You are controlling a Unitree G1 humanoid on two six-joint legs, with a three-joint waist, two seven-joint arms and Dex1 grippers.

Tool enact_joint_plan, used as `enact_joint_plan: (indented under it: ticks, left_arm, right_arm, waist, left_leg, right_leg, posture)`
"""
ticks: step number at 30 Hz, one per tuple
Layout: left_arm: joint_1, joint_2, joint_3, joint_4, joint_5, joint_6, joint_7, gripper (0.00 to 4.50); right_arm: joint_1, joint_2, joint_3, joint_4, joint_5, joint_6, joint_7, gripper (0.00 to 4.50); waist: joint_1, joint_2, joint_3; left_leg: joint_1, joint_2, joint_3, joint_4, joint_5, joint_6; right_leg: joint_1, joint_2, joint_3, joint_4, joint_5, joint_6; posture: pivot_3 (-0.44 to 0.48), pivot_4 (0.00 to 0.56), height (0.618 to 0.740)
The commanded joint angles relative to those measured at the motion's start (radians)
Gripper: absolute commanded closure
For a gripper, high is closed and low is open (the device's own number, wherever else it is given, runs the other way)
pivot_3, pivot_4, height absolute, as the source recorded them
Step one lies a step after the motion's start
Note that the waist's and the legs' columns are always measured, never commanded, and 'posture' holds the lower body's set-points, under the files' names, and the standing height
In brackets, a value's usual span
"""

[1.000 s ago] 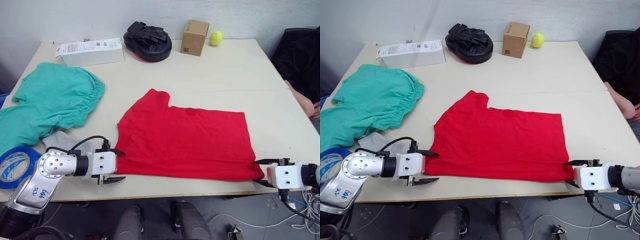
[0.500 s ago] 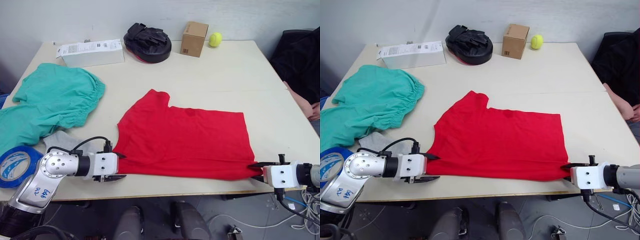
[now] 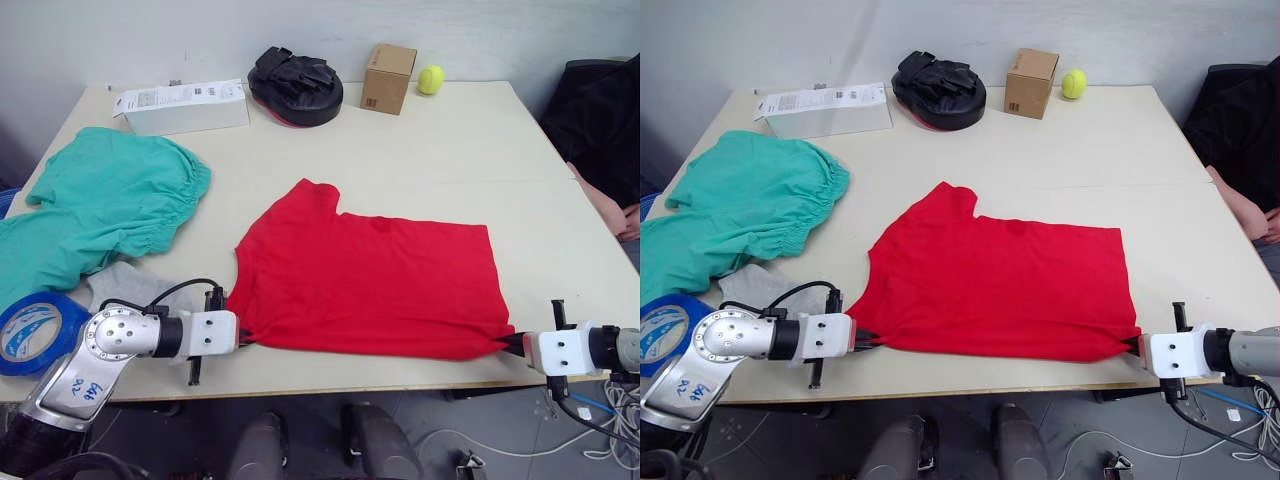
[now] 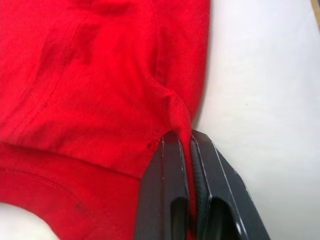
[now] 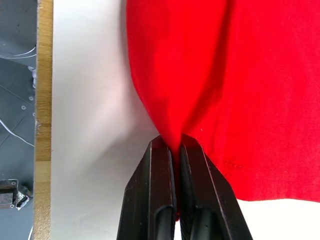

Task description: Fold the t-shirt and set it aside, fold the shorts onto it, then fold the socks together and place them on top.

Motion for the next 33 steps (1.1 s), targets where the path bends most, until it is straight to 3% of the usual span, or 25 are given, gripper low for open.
enact_joint_plan:
  ticks: [1, 11, 24, 27, 30, 33]
  left_arm:
    - [0.059, 0.027, 0.029, -0.059, -0.061, 0.072, -0.034, 4.47]
    - [0.191, 0.071, 0.079, -0.226, -0.170, 0.267, -0.046, 4.47]
    - [0.213, 0.041, 0.071, -0.240, -0.133, 0.283, 0.033, 4.47]
    - [0.212, 0.030, 0.081, -0.247, -0.153, 0.307, 0.042, 3.87]
    - [0.216, 0.029, 0.098, -0.254, -0.192, 0.342, 0.034, 2.83]
    - [0.223, 0.030, 0.127, -0.259, -0.231, 0.370, 0.028, 2.10]
  right_arm:
    - [0.018, -0.037, 0.002, 0.008, 0.060, -0.020, 0.072, 4.50]
    - [-0.042, -0.065, 0.036, 0.125, 0.062, -0.123, 0.162, 4.50]
    - [-0.061, -0.074, 0.063, 0.161, 0.073, -0.151, 0.190, 4.50]
    - [-0.036, -0.087, 0.055, 0.137, 0.108, -0.130, 0.215, 3.87]
    - [-0.009, -0.106, 0.038, 0.104, 0.149, -0.100, 0.238, 2.71]
    - [0.012, -0.123, 0.021, 0.074, 0.178, -0.068, 0.257, 1.92]
  waist:
    - [0.000, 0.000, 0.000]
    - [0.001, 0.001, 0.000]
    - [0.002, 0.001, 0.000]
    - [0.004, 0.001, 0.000]
    - [0.003, 0.001, 0.001]
    - [0.003, 0.001, 0.001]
  left_leg:
    - [0.000, 0.000, 0.000, -0.001, 0.000, 0.000]
    - [0.000, 0.000, 0.000, -0.001, -0.001, -0.001]
    - [0.001, 0.000, 0.000, -0.001, -0.001, -0.001]
    - [0.003, 0.000, 0.000, -0.001, -0.001, -0.001]
    - [0.004, 0.000, 0.000, -0.001, -0.001, -0.001]
    - [0.005, 0.000, 0.000, -0.001, -0.001, -0.001]
  right_leg:
    - [0.000, 0.000, 0.000, 0.000, 0.000, 0.000]
    - [-0.001, 0.000, 0.000, 0.000, -0.003, -0.002]
    - [0.001, 0.000, 0.001, 0.000, -0.003, -0.003]
    - [0.002, 0.000, 0.001, 0.000, -0.003, -0.003]
    - [0.004, -0.001, 0.000, -0.001, -0.003, -0.003]
    - [0.005, -0.001, 0.000, -0.001, -0.003, -0.003]
  posture:
    - [0.000, 0.150, 0.740]
    - [0.000, 0.150, 0.740]
    - [0.000, 0.150, 0.740]
    - [0.000, 0.150, 0.740]
    - [0.000, 0.150, 0.740]
    - [0.000, 0.150, 0.740]
